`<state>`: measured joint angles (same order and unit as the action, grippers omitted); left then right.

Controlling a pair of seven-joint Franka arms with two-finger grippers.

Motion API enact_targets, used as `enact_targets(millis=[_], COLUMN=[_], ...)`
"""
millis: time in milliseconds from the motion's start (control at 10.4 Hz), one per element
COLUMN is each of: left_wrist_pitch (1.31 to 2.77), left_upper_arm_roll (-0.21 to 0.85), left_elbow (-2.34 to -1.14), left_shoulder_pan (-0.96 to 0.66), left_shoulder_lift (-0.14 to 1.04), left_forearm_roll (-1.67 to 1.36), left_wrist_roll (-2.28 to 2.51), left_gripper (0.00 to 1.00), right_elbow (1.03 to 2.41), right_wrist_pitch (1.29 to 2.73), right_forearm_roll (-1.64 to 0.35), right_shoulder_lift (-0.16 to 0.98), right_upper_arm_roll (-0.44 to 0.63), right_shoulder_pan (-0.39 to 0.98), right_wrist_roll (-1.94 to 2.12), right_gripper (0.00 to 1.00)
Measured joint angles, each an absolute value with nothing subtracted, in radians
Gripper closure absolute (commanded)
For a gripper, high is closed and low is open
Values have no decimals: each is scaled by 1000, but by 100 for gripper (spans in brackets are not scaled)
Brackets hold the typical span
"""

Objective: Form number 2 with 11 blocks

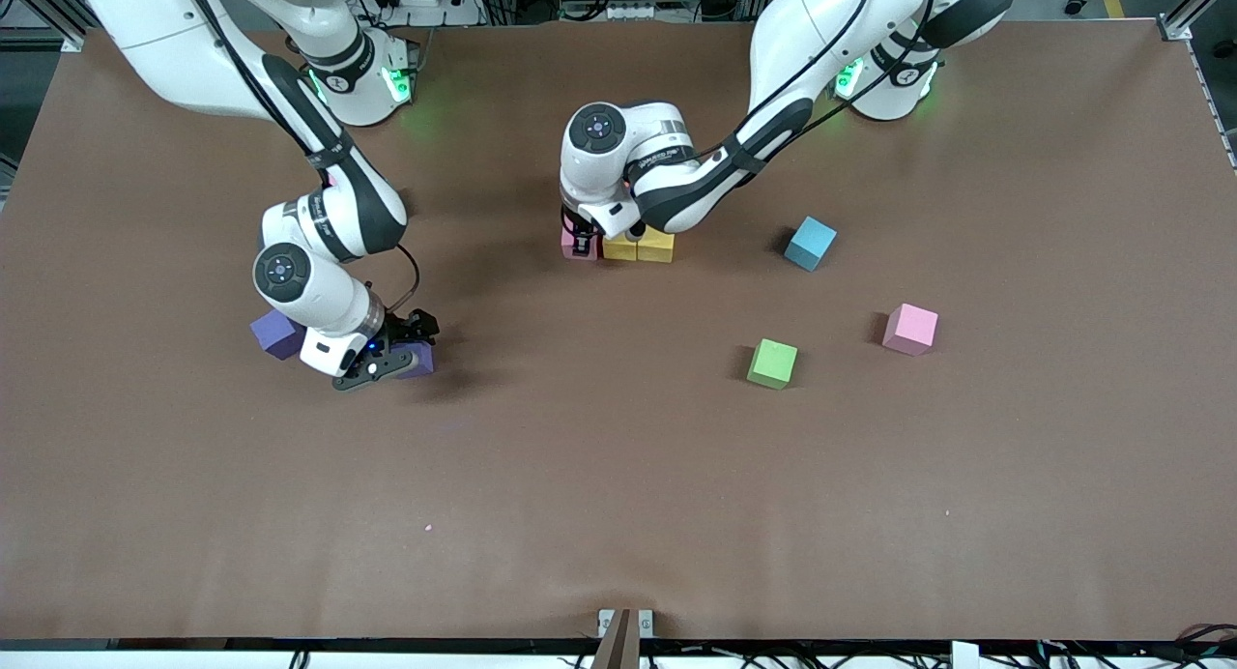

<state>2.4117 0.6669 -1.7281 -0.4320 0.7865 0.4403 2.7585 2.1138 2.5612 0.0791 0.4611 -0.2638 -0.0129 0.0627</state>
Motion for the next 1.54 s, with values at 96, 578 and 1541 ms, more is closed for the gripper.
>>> enact_targets(millis=[96, 578, 1541], left_wrist_pitch=[2412, 2412, 2412], left_upper_arm_roll=[666, 664, 663], left_elbow=[-1735, -1758, -1758], left_shoulder_pan=[-432, -425, -414], left_shoulder_lift=[781, 765, 715], left_forearm_roll=[440, 440, 435], left_wrist_roll=[2758, 2758, 2759], left_gripper=[64, 61, 0], right_elbow=[2114, 2110, 2052], right_wrist_pitch=[2564, 2574, 2501], right_forearm_roll=[79, 81, 81], right_shoulder_lift=[466, 481, 475], right_upper_arm_roll=[-264, -263, -291], right_shoulder_pan=[-13, -13, -13], right_wrist_roll=[62, 60, 34], right_gripper=[13, 53, 62])
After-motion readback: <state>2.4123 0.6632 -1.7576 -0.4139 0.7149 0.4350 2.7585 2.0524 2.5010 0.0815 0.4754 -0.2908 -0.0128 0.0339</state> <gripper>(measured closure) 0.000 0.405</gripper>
